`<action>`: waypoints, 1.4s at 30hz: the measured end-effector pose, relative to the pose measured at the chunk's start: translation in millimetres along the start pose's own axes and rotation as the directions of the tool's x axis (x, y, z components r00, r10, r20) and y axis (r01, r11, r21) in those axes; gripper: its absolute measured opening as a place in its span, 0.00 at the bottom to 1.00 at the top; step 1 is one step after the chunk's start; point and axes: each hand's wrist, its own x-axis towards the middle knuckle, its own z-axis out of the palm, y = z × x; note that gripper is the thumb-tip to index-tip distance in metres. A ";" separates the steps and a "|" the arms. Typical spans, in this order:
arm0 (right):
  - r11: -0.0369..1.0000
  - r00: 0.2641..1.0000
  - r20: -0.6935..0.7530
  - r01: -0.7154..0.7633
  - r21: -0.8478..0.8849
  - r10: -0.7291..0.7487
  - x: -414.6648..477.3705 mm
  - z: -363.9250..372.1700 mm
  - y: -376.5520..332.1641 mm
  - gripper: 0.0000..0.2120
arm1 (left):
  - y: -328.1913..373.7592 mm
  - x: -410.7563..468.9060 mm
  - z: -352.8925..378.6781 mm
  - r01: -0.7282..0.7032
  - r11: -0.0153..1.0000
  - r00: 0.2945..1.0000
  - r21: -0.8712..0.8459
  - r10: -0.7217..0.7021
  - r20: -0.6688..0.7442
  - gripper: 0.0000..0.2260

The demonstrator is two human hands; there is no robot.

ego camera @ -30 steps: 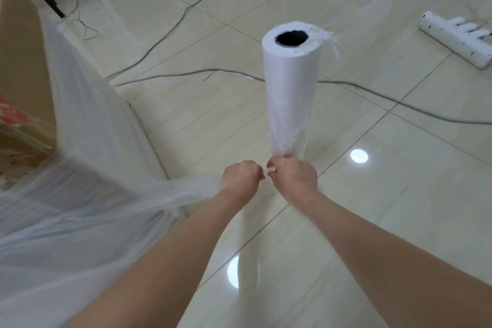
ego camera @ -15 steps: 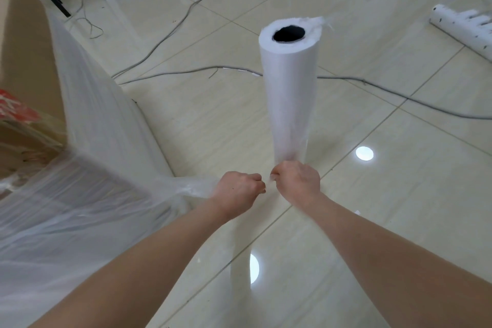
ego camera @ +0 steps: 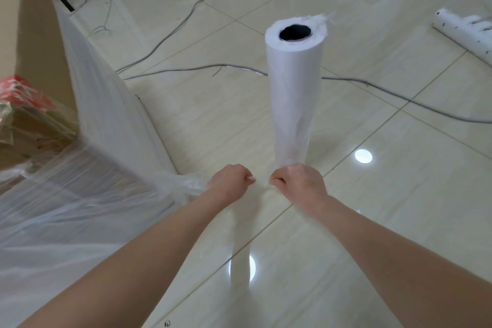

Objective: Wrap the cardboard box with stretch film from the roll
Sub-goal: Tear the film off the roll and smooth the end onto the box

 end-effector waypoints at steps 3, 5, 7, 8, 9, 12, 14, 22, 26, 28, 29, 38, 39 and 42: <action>1.000 1.000 0.018 -0.001 -0.010 0.001 -2.3 -4.5 1.4 0.14 | -4.9 4.1 -17.0 -0.104 0.985 0.983 0.137 0.081 0.166 0.29; 1.000 1.000 0.007 -0.016 -0.012 0.016 -3.5 -6.2 0.5 0.15 | -0.4 2.6 -33.8 -0.214 0.886 0.946 0.411 0.084 0.312 0.46; 1.000 1.000 0.009 -0.027 -0.010 0.027 -3.8 -7.4 -2.4 0.15 | 8.5 -2.5 -50.5 -0.267 0.834 0.914 0.483 0.062 0.400 0.55; 0.999 0.999 0.014 -0.034 0.000 0.034 -4.1 -7.9 -4.0 0.15 | 15.8 -7.0 -60.2 -0.269 0.865 0.896 0.424 0.063 0.440 0.56; 0.999 0.999 0.024 -0.045 0.015 0.044 -4.5 -9.0 -5.5 0.14 | 23.4 -10.8 -69.3 -0.247 0.923 0.876 0.295 0.082 0.475 0.54; 0.996 0.995 0.075 -0.071 0.059 0.067 -5.4 -12.1 -5.8 0.11 | 48.4 -15.6 -77.8 -0.172 0.975 0.872 -0.138 0.216 0.440 0.45; 0.991 0.993 0.095 -0.085 0.101 0.076 -6.2 -12.7 -3.8 0.10 | 57.6 -17.4 -64.2 -0.219 0.975 0.927 -0.020 0.215 0.306 0.42; 0.990 0.993 0.073 -0.103 0.098 0.096 -8.3 -15.0 2.4 0.13 | 50.5 -14.3 -0.4 -0.162 0.968 0.983 0.194 0.175 -0.051 0.14; 0.991 0.988 0.084 -0.130 0.044 0.126 -6.8 -14.8 0.2 0.14 | 48.7 -15.1 2.7 -0.194 0.935 0.969 0.298 0.229 -0.088 0.14; 0.985 0.984 0.071 -0.166 0.050 0.163 -5.3 -15.5 -0.7 0.14 | 43.5 -16.3 2.3 -0.246 0.916 0.952 0.316 0.289 -0.097 0.14; 0.980 0.980 0.063 -0.190 0.063 0.186 -4.1 -15.2 -0.6 0.14 | 41.8 -18.5 1.9 -0.274 0.907 0.943 0.321 0.319 -0.097 0.14; 0.968 0.968 -0.024 -0.249 -0.019 0.248 2.4 -19.1 9.7 0.13 | 13.1 -36.4 13.0 -0.378 0.867 0.917 0.324 0.399 0.002 0.12; 0.975 0.975 -0.029 -0.221 -0.002 0.220 1.3 -17.9 10.5 0.12 | 9.3 -36.9 13.1 -0.358 0.878 0.927 0.316 0.375 0.009 0.12; 0.995 0.995 -0.076 -0.056 0.086 0.062 -4.6 -10.6 6.8 0.13 | -0.9 -33.6 6.9 -0.211 0.962 0.975 0.173 0.221 -0.035 0.11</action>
